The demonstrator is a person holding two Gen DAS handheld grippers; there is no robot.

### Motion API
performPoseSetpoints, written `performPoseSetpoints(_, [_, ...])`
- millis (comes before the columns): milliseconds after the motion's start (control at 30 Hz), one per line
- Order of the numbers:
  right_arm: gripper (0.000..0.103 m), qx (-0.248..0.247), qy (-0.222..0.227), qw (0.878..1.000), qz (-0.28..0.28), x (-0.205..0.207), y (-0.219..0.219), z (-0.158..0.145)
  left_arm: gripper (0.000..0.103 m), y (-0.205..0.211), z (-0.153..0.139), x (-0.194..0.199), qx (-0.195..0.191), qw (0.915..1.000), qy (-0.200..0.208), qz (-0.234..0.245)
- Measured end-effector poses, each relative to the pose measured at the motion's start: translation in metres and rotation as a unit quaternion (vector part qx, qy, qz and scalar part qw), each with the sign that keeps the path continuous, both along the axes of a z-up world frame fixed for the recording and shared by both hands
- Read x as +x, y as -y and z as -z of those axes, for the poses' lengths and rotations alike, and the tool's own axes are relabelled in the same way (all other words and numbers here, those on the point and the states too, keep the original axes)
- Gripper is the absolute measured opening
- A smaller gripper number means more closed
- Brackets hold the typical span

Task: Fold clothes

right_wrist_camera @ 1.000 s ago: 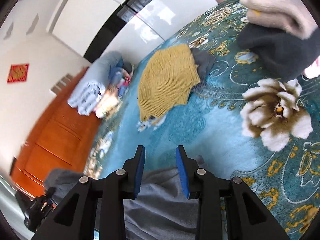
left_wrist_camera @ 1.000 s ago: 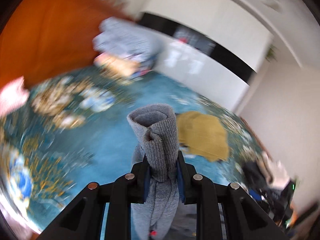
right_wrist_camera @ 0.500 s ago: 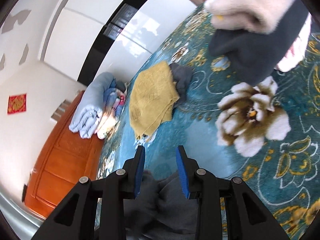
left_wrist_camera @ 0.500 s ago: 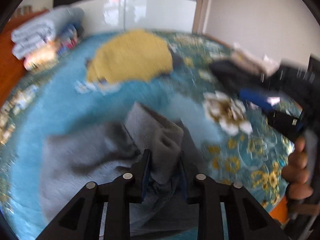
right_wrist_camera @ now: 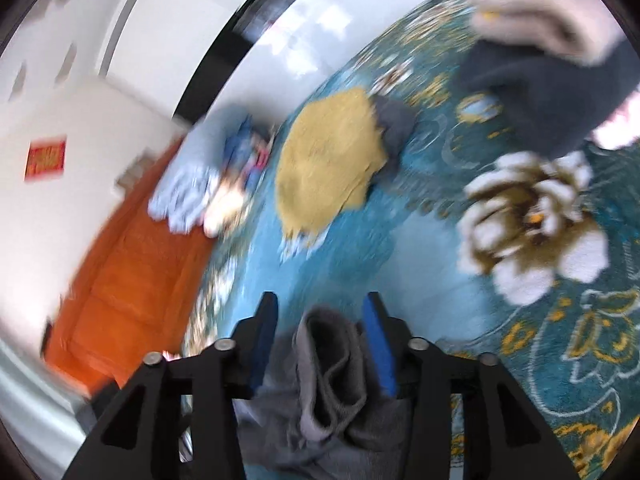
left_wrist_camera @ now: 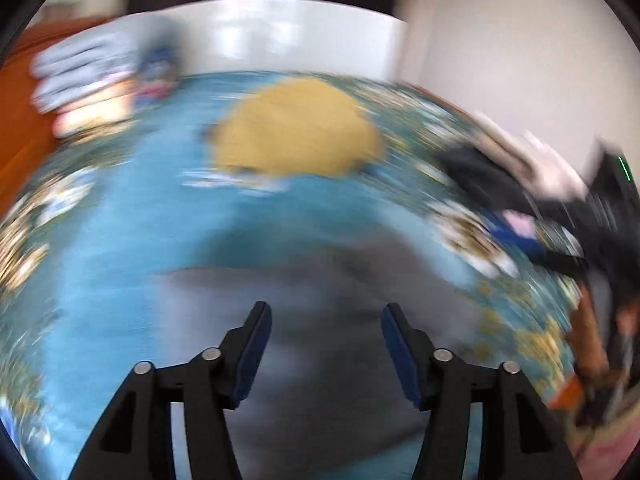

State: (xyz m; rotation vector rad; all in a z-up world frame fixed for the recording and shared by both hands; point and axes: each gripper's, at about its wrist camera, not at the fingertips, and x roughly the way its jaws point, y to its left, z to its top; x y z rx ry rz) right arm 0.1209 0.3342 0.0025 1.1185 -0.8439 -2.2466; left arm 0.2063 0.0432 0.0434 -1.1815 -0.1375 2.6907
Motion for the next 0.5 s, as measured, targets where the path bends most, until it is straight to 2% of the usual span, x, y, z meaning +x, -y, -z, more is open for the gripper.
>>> performPoseSetpoints(33, [0.047,0.008,0.010,0.999,-0.031,-0.003,0.014,0.005,0.063,0.022,0.001,-0.003,0.013,0.9991,0.001,-0.039])
performPoseSetpoints(133, [0.047,0.048,0.040,0.995,-0.073,-0.009,0.050,0.022,0.063,0.074,0.015,-0.007,0.062,0.9920,0.020,-0.109])
performPoseSetpoints(200, [0.047,0.082,0.057,0.991,-0.083,-0.012,0.067,0.033,0.063,0.093,0.034,-0.005,0.097,0.9872,0.041,-0.120])
performPoseSetpoints(300, [0.047,0.126,0.078,0.986,-0.070,-0.014,0.074,0.046,0.063,0.114,0.064,-0.004,0.166,0.9737,0.088,-0.129])
performPoseSetpoints(333, [0.047,0.128,0.084,0.986,-0.065,-0.015,0.073,0.050,0.063,0.117,0.070,-0.004,0.188,0.9687,0.100,-0.128])
performPoseSetpoints(367, [0.047,0.122,0.087,0.987,-0.065,-0.015,0.071,0.052,0.063,0.118,0.071,-0.003,0.195,0.9674,0.101,-0.127])
performPoseSetpoints(467, [0.046,0.078,0.087,0.991,-0.067,-0.013,0.067,0.051,0.063,0.116,0.070,-0.002,0.199,0.9677,0.100,-0.118])
performPoseSetpoints(500, [0.034,0.064,0.083,0.993,-0.060,-0.012,0.064,0.050,0.063,0.115,0.070,-0.002,0.203,0.9676,0.100,-0.112])
